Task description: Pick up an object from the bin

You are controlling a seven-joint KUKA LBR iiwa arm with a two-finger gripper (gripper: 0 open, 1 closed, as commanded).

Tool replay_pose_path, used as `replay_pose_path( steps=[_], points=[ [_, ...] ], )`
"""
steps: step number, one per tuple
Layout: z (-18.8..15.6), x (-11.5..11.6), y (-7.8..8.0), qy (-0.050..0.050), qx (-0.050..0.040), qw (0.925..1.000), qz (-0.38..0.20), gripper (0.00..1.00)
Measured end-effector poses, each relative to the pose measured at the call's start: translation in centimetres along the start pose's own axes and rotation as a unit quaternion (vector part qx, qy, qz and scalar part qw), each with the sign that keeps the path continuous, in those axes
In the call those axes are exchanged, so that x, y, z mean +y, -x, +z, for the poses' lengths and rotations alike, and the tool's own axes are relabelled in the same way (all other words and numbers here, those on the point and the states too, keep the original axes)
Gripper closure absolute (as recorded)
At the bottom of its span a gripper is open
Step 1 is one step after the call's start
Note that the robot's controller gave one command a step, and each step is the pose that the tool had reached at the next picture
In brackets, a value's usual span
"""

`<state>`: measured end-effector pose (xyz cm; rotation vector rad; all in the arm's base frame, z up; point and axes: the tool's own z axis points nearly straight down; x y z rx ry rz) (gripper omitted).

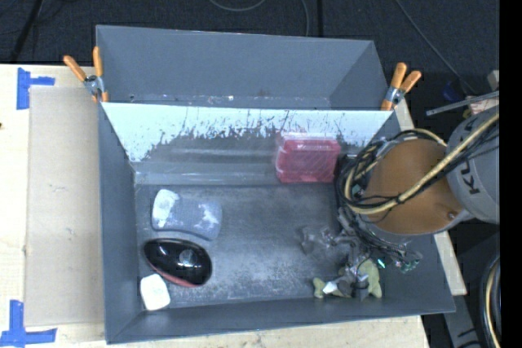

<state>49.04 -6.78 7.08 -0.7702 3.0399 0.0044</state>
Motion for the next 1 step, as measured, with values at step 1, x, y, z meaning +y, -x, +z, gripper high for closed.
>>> replay_pose_path(
  steps=[1],
  points=[
    [0.03,-0.09,-0.55,0.000,-0.0006,0.9837,-0.180,0.00]
  ],
)
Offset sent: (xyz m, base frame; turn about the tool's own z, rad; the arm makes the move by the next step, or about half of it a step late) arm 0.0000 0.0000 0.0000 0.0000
